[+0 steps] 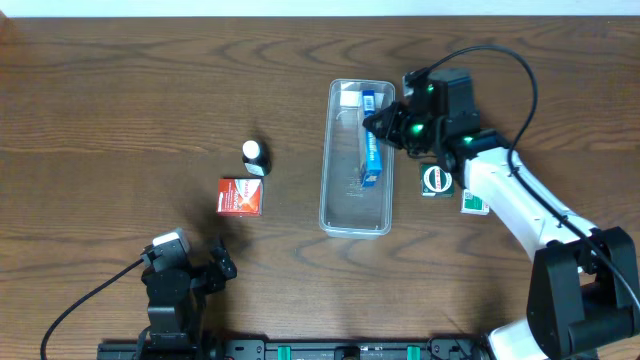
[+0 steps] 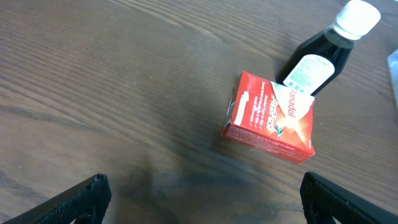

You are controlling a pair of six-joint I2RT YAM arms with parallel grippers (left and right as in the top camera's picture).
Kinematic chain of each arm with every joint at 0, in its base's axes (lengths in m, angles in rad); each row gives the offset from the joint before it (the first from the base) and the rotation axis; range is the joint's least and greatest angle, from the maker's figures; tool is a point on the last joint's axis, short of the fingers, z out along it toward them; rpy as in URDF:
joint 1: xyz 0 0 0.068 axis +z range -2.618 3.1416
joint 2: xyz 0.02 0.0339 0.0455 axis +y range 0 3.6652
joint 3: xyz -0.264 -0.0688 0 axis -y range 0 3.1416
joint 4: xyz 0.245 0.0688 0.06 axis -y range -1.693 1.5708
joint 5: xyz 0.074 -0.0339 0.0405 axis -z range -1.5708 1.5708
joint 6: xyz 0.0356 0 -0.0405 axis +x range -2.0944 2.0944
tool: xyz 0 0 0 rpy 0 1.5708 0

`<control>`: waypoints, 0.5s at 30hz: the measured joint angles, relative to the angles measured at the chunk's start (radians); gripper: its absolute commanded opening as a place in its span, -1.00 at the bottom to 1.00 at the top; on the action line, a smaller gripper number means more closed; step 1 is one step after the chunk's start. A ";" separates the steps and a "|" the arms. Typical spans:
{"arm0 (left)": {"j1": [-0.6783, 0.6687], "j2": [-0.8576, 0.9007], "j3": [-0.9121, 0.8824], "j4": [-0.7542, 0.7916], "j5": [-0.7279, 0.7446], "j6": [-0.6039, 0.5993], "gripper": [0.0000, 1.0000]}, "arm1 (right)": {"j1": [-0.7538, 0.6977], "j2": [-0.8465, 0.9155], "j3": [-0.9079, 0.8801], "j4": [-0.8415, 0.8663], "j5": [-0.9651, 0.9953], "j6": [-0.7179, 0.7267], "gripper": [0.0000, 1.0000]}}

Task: Pack container
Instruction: 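Carry the blue box with the right gripper and lower it into the container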

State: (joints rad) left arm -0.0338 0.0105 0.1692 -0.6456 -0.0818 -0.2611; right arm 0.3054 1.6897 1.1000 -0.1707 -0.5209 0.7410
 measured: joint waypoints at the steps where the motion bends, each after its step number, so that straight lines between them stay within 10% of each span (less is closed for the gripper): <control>1: 0.000 0.000 0.000 0.000 0.000 0.000 0.96 | 0.009 0.000 0.000 -0.007 0.024 -0.009 -0.97; 15: 0.000 0.000 0.000 0.000 0.000 0.000 0.96 | 0.035 0.000 0.000 -0.080 0.271 -0.084 -0.98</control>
State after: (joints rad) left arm -0.0338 0.0105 0.1692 -0.6460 -0.0818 -0.2611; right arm 0.3401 1.6897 1.1000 -0.2504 -0.2501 0.6575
